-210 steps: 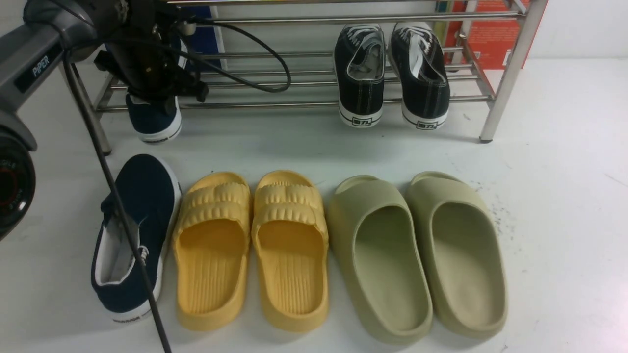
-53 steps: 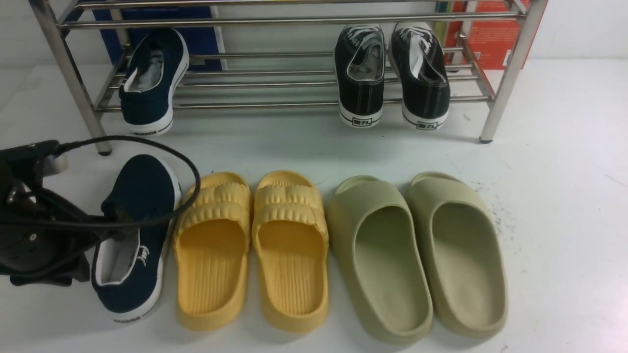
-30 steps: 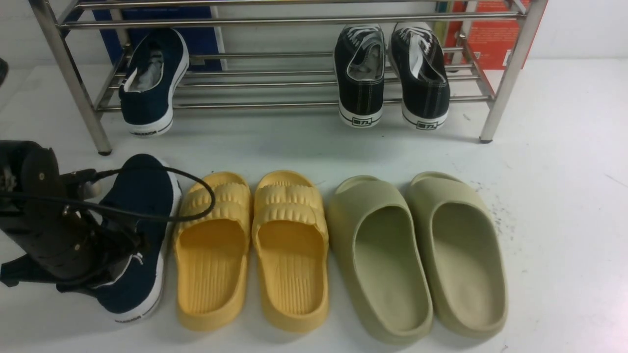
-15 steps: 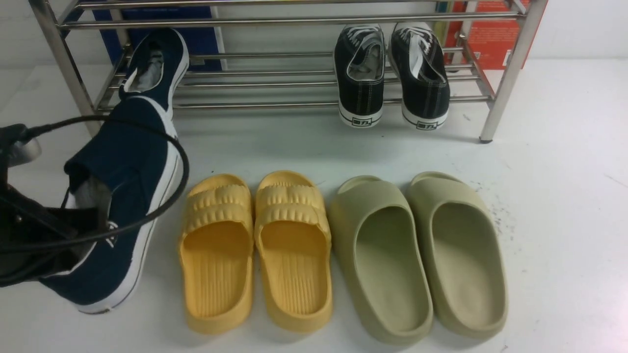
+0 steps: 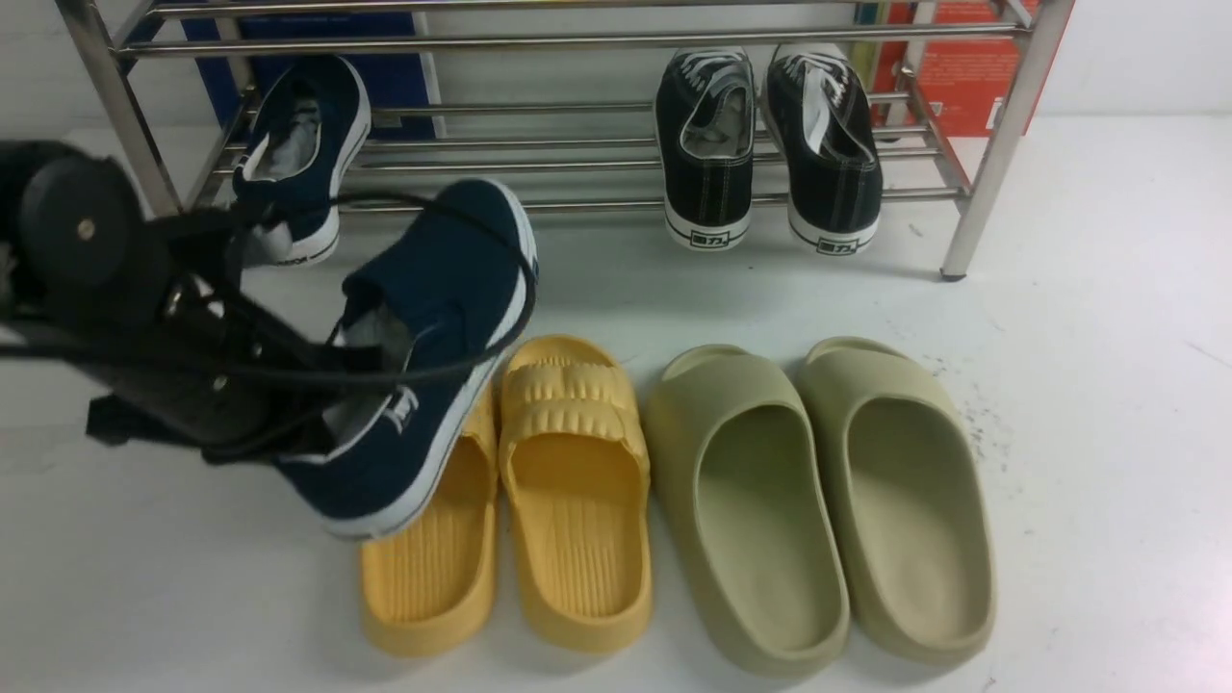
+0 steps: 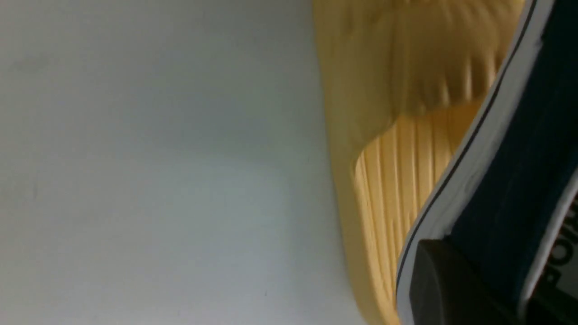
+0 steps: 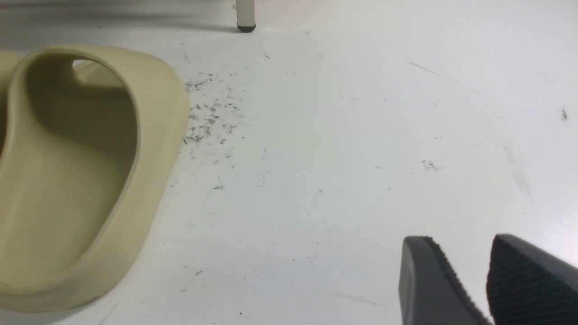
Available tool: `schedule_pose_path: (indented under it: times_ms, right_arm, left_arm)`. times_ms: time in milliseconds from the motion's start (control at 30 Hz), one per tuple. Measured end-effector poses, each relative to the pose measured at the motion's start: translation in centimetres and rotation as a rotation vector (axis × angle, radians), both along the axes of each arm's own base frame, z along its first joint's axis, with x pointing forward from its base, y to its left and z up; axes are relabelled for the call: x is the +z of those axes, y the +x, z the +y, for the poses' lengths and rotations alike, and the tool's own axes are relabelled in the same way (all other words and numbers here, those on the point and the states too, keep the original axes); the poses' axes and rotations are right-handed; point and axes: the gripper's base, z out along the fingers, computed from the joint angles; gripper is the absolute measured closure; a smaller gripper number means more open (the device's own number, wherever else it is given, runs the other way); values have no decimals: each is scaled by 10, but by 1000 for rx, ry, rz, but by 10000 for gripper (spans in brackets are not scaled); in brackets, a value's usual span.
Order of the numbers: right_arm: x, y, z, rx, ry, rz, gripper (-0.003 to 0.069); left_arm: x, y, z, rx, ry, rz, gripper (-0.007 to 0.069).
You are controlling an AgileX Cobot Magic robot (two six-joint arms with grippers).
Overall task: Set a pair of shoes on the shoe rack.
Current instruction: Use the left arm to put a shoe into the shoe rack
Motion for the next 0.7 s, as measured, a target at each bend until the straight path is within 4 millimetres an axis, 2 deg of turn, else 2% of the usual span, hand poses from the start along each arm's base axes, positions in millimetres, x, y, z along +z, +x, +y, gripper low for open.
schedule_pose_path:
  times_ms: [100,133,167,200,233,267,333,467,700]
  right_arm:
    - [0,0,0,0,0,0,420]
    - [0,0,0,0,0,0,420]
    - [0,0,0,0,0,0,420]
    - [0,0,0,0,0,0,420]
    - [0,0,0,0,0,0,420]
    - [0,0,0,0,0,0,420]
    - [0,0,0,0,0,0,420]
    - [0,0,0,0,0,0,420]
    - [0,0,0,0,0,0,420]
  left_arm:
    - [6,40,-7,5,7,-49,620]
    - [6,42,-7,4,9,-51,620]
    - [7,60,-10,4,12,-66,620]
    - [7,60,-10,6,13,-66,620]
    - [6,79,-13,15,15,-77,620]
    - [6,79,-13,16,16,-76,620]
    - [2,102,-16,37,28,-82,620]
    - [-6,127,-18,69,55,-78,620]
    - [-14,157,-22,115,52,-99,620]
